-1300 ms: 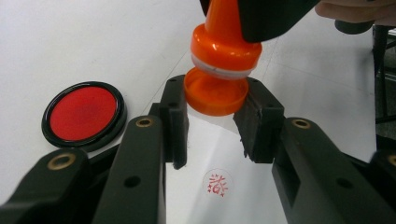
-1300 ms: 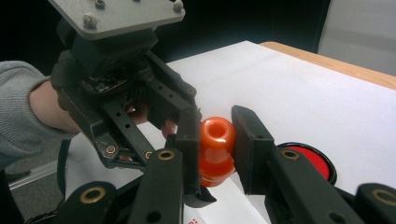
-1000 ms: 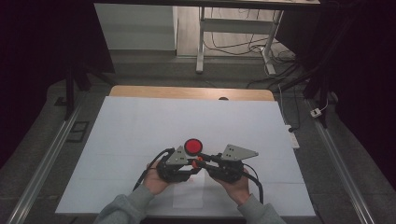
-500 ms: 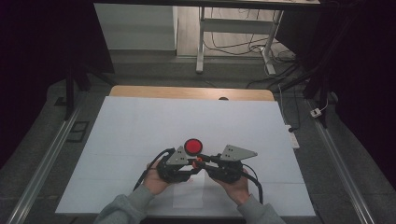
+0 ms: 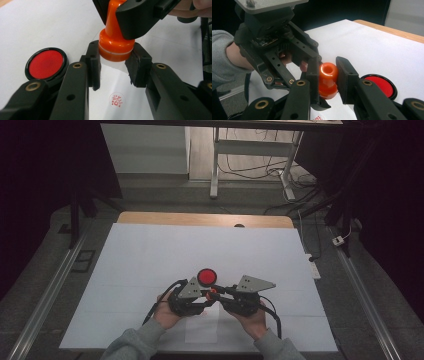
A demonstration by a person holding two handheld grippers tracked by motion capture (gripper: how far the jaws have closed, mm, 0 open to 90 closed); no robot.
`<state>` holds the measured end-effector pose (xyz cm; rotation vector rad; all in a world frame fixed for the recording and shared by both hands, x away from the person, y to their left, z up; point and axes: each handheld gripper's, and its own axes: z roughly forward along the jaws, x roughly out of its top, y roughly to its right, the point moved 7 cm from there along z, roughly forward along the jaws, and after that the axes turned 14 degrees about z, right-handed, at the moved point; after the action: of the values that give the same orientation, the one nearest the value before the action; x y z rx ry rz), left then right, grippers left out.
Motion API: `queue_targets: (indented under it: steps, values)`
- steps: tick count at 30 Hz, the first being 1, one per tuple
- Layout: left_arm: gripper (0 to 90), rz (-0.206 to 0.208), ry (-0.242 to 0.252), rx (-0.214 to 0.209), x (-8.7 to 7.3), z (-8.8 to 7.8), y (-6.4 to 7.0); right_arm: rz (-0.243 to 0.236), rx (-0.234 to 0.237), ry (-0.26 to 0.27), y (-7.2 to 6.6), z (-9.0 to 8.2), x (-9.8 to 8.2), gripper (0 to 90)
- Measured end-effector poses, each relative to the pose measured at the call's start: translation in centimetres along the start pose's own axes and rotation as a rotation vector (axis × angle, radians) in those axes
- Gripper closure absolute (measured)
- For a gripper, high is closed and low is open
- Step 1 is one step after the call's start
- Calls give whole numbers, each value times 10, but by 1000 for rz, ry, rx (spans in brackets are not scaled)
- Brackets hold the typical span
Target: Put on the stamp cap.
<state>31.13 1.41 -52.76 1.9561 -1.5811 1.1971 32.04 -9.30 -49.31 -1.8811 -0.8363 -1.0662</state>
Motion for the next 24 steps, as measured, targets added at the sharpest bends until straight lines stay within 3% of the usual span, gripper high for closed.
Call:
queue_targets:
  steps: [24]
  values:
    - [649,0,-9,4,-1,1,1,25,9,12,1,1,-2,726]
